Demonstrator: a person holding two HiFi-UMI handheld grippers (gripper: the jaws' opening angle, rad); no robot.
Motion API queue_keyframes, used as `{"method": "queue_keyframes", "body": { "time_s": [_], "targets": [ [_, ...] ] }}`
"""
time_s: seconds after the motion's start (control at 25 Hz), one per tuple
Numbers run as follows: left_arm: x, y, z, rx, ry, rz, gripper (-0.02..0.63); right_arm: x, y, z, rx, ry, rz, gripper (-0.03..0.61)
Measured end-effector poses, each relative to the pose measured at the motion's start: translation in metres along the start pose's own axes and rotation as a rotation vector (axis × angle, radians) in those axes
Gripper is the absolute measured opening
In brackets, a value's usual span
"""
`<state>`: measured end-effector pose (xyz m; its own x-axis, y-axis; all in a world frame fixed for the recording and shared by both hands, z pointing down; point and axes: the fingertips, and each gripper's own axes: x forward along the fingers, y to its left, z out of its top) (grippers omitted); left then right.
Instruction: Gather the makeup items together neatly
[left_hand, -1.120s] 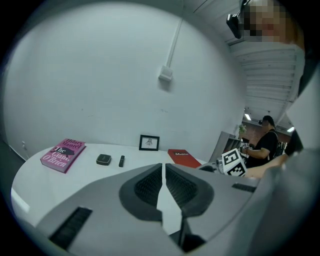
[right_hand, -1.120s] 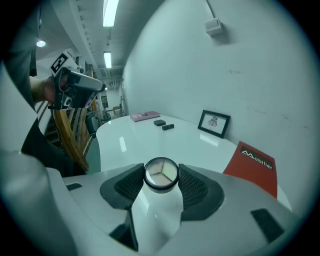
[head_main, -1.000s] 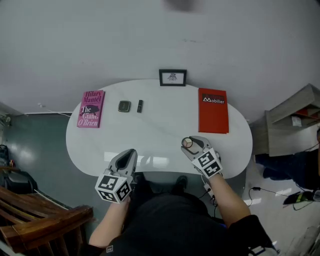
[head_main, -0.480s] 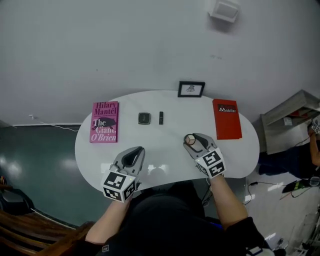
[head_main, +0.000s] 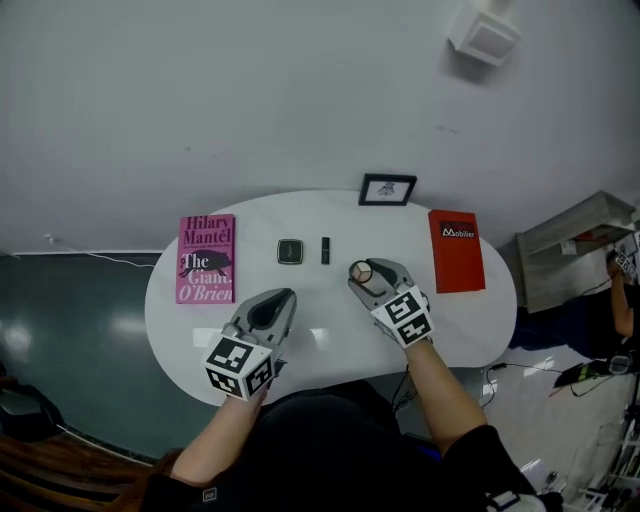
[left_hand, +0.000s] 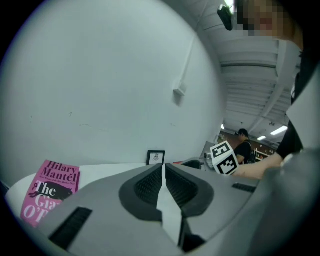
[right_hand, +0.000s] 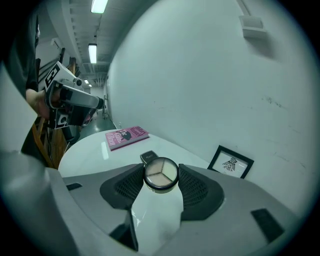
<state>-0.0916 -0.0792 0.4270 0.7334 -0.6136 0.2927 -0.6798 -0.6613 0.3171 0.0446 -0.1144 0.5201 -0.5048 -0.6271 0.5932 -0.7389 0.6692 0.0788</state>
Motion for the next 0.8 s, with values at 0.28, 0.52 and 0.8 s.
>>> {"method": "queue_keyframes", "body": {
  "time_s": [0.28, 0.52, 0.8],
  "targets": [
    [0.02, 0.019, 0.001, 0.064, 0.015, 0.057, 0.031, 0.043, -0.028, -0.018, -0.017, 0.072, 0.045, 0.223],
    [0.035, 0.02, -0.006, 0.121, 0.02, 0.035, 0.031, 0.081, -0.044, -0.049, 0.012, 0.135, 0.054, 0.222],
    [0.034, 0.033, -0.015, 0.07, 0.042, 0.07, 0.031, 0.113, -0.058, -0.081, 0.005, 0.217, 0.037, 0.223]
  ]
}}
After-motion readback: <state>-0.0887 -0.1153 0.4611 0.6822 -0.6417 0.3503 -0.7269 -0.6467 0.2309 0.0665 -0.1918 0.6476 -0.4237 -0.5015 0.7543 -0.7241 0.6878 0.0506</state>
